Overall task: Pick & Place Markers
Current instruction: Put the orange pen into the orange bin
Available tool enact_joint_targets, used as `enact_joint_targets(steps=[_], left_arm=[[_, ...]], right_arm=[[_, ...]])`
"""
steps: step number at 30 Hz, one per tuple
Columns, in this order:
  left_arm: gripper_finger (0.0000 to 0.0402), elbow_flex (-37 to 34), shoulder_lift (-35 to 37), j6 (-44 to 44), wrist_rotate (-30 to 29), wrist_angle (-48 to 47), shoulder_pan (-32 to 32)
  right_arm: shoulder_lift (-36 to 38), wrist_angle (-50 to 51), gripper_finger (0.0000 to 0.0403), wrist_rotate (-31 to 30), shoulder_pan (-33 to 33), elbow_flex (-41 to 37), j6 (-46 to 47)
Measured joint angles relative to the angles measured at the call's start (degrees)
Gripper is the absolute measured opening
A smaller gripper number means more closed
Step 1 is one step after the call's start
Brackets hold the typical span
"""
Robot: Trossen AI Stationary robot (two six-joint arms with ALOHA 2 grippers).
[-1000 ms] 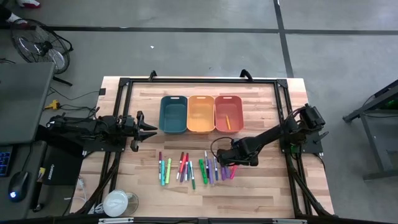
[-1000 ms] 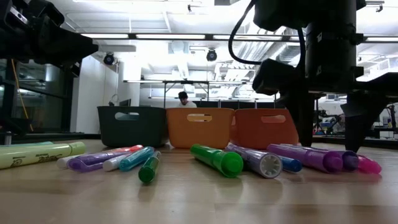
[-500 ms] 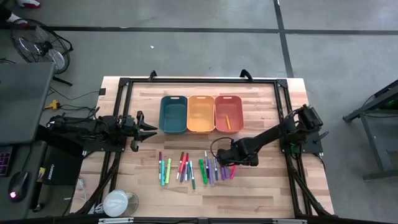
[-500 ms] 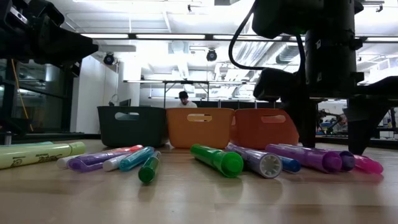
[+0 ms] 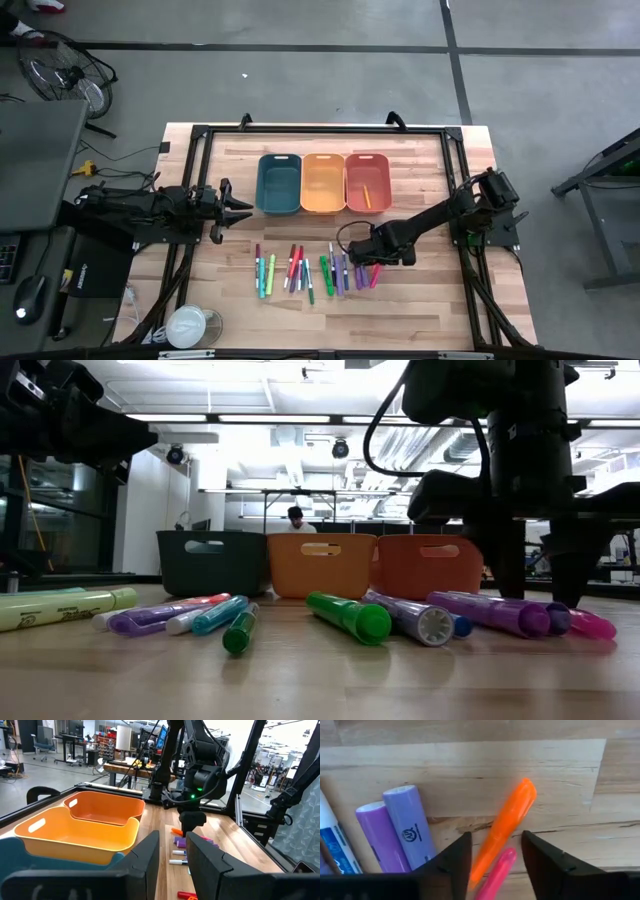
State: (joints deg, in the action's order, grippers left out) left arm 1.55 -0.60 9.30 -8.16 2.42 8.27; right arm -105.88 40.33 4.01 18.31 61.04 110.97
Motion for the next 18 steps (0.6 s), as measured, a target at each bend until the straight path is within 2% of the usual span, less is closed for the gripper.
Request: enact_joint_targets(steps=[7, 18], left_arm=[[0.0094, 0.01, -0.02, 0.00, 0.00, 0.00, 0.00], [0.0094, -0.01, -0.01, 0.00, 0.00, 0.00, -0.02]], right_arm=[[-0.05, -0.37, 0.0089, 0.40, -0.04, 0.00, -1.92], [-0.14, 0.01, 0.0047, 1.95, -0.86, 0.02, -10.62]])
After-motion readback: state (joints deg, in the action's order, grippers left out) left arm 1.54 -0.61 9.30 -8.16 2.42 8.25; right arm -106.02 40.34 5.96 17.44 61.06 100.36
